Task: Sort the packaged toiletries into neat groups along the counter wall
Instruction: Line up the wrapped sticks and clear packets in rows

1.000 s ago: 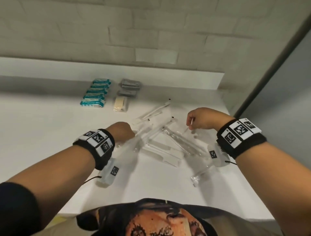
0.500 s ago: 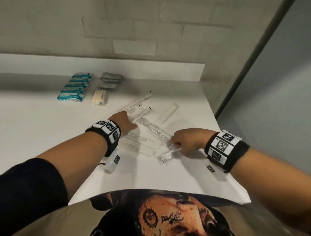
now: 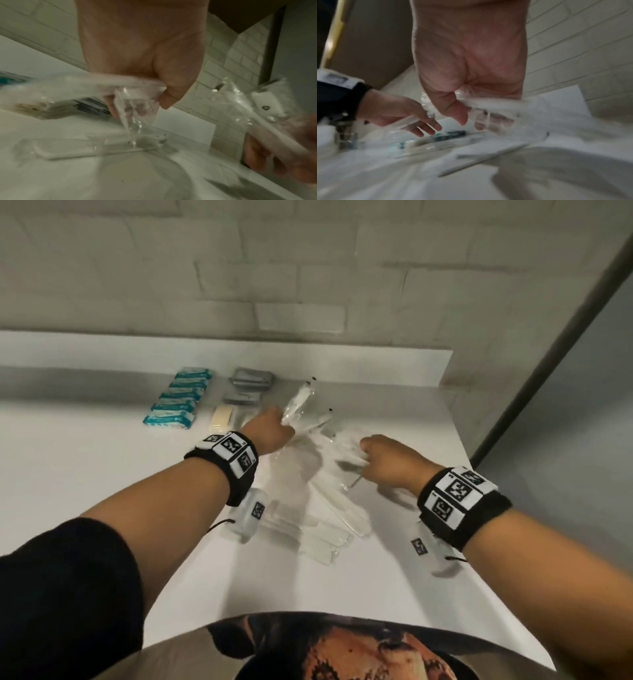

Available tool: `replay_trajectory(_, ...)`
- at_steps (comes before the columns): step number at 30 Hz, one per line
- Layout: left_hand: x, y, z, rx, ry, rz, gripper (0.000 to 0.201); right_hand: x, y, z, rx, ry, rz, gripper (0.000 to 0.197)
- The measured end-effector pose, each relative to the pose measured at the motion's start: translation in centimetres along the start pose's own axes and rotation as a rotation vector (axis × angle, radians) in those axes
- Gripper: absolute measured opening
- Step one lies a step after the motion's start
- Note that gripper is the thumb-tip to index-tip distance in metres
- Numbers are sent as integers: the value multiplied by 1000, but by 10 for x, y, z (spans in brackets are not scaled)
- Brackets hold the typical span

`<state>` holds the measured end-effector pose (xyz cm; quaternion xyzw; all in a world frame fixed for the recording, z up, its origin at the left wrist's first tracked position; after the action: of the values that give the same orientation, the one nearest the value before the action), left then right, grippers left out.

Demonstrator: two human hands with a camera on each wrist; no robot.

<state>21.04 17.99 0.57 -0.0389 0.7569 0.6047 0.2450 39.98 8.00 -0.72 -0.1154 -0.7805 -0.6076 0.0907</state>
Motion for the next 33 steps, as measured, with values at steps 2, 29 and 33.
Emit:
replay_trajectory(2,-4,-3,13,21,-22,31,39,-14,2,16,-20,28,-28,42)
replay_trajectory(29,42,-18,72,60,215,-335,69,-38,49,106,-178,-281,144,59)
replay_trajectory(33,48,-26,72,86,147,-294,60,11,27,113,-143,-38,75,41)
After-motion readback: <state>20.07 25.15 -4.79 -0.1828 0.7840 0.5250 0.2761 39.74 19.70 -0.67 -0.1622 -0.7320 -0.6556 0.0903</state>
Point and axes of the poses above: each hand's wrist, its own z-axis towards the middle knuckle, its own y-axis out of the back of the hand, x = y × z, the point moved 5 cm from there along z, towards the middle knuckle, and after that the axes turned 1 degree about -y, right-handed, at the moved point
